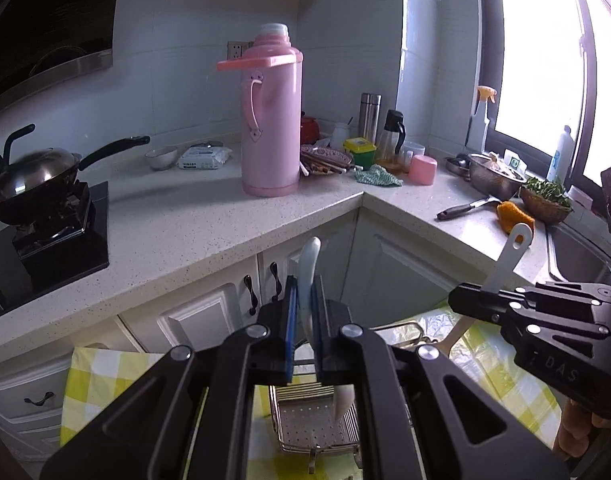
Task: Organize utensils
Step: 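Carry both white spoons into the wire utensil holder and open both tools, then move both open tools back down over the wooden chopsticks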
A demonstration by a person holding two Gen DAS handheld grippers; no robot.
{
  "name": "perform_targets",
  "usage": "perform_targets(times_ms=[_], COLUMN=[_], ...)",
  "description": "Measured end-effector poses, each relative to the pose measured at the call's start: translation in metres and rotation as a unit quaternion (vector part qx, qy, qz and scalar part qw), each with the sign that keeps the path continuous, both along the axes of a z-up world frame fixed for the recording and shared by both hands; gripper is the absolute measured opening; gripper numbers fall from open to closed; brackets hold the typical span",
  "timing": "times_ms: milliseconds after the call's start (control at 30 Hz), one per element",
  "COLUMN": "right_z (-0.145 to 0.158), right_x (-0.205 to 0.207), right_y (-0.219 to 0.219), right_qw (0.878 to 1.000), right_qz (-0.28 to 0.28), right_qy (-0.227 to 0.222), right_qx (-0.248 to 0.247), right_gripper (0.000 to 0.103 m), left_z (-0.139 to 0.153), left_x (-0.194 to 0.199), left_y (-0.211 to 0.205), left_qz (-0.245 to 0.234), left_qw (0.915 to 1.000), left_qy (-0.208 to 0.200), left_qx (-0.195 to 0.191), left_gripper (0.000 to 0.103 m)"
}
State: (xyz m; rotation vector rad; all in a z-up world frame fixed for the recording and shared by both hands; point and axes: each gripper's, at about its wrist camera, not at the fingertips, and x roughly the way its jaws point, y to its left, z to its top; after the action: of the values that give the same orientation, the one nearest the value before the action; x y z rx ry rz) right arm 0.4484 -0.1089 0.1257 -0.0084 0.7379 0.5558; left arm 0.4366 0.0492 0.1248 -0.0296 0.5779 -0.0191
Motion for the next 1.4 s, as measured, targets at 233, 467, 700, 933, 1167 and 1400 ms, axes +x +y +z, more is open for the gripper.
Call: perform_targets(times_ms=[233,467,700,933,1167,1400], right_z=[-0.043,-0.064,-0.070,-0.059,-0.049,-0.050], right_x=[0.013,0.011,0.014,0.015,0.015,-0.016], right_y=[0.005,0.010,0.012,0.003,-0.020,-0.060], right_qw=[0.998,0.996,0.996,0.998,0.999,0.997], right_qz=[0.012,0.027,0.027,0.011,-0.036,-0.076], right_qy=[0.054,0.083,0.088,0.059,0.022,-0.004], right_qx=[-0.003,-0.014,-0.020,-0.020,-0.034,-0.018], right_gripper=[0.007,0.007,0.007,0.024,0.055,0.061], left_z=[-0.043,-0.070,-0.079,-0.074,-0.059,-0.042], left_x=[0.010,0.012,0.015,0.013,0.000,-0.042], left_y=[-0.007,-0.012,-0.015,-0.011,0.001,0.026], left_qz=[-0.002,-0.016,-0.026,-0.021,-0.009,0.006], left_qw=[0.9993,0.9960,0.9942,0.9951,0.9972,0.9981], left_qy=[0.035,0.086,0.104,0.096,0.074,0.044], left_qx=[0.013,0.019,0.009,0.005,-0.005,-0.043], left_gripper=[0.007,0.007,0.016,0.032,0.045,0.047])
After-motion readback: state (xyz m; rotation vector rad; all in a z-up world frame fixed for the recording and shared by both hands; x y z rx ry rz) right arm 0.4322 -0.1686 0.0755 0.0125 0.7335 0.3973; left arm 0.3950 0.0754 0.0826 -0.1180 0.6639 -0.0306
